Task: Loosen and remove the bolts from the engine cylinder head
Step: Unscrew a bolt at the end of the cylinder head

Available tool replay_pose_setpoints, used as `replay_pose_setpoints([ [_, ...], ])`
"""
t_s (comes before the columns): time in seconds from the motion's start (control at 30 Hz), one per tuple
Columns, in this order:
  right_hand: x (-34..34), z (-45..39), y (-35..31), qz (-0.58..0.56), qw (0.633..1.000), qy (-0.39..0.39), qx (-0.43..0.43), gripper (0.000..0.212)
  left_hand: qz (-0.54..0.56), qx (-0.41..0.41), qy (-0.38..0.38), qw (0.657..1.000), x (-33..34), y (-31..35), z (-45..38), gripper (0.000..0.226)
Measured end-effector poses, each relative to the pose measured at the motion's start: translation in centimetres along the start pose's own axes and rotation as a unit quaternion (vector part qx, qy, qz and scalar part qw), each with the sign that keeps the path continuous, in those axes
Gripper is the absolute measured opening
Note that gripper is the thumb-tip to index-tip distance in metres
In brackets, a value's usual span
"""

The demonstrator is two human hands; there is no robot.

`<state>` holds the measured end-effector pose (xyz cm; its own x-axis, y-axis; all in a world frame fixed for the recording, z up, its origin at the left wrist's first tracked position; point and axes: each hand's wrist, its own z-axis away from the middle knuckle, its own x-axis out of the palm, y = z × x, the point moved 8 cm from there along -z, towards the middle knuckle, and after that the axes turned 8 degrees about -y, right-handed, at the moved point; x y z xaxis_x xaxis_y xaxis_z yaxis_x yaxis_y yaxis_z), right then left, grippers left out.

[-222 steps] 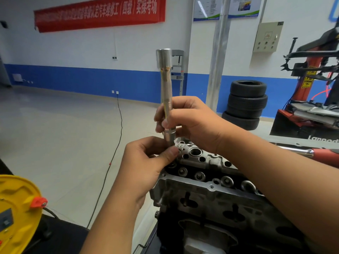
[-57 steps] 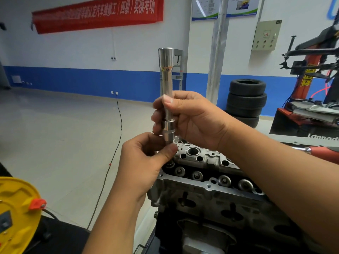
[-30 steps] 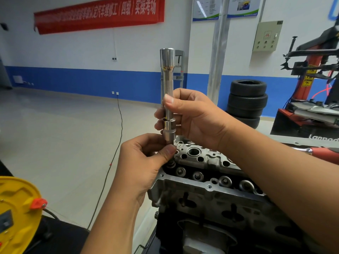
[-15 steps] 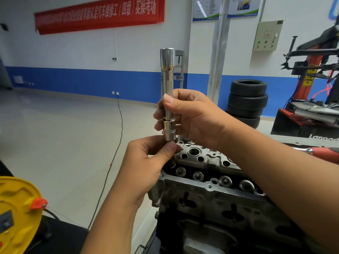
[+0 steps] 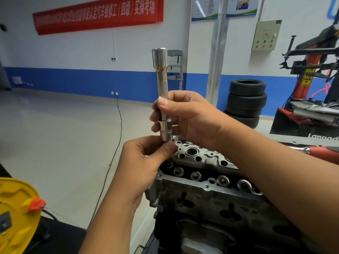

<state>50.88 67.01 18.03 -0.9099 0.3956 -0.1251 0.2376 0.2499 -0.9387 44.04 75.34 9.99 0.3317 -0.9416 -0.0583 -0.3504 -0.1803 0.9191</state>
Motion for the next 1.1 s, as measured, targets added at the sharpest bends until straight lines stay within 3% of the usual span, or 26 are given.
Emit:
replay_pose_setpoints([
  [0.1,-0.1,0.0,0.0,-0.005,1.0,0.003,0.002,0.018,-0.009,-0.017,-0.028,0.999,0.4,-0.4,0.0,0.018],
  [0.4,0.0,0.1,0.1,0.003,1.0,-0.003,0.006,0.021,-0.036,0.022,0.045,0.998,-0.9,0.2,0.0,0.016],
  [0.57,-0.1,0.1,0.1,0.001,1.0,0.0,0.011,0.019,-0.05,0.002,-0.038,0.998,-0.1,-0.3,0.1,0.024],
  [0.63,0.0,0.0,0.1,0.001,1.0,-0.003,0.011,0.018,-0.063,0.007,-0.009,0.998,-0.6,-0.4,0.0,0.026],
  [0.73,0.0,0.1,0.1,0.002,1.0,-0.003,0.011,0.018,-0.055,0.027,0.036,0.997,-0.7,0.3,0.1,0.012],
  [0.83,0.0,0.1,0.1,0.004,1.0,-0.002,0.012,0.019,-0.049,0.03,0.051,0.997,-1.0,0.4,0.0,0.025],
  [1.0,-0.1,0.1,0.1,0.004,1.0,0.002,0.013,0.023,-0.025,0.003,-0.054,0.998,0.0,-0.3,0.0,0.02],
  [1.03,-0.1,0.1,0.1,0.001,1.0,0.0,0.013,0.021,-0.042,0.009,-0.038,0.998,-0.2,-0.2,0.0,0.026],
  [1.1,0.0,0.1,0.1,-0.003,1.0,-0.004,0.013,0.017,-0.061,0.026,0.009,0.998,-0.6,0.2,0.0,0.019],
])
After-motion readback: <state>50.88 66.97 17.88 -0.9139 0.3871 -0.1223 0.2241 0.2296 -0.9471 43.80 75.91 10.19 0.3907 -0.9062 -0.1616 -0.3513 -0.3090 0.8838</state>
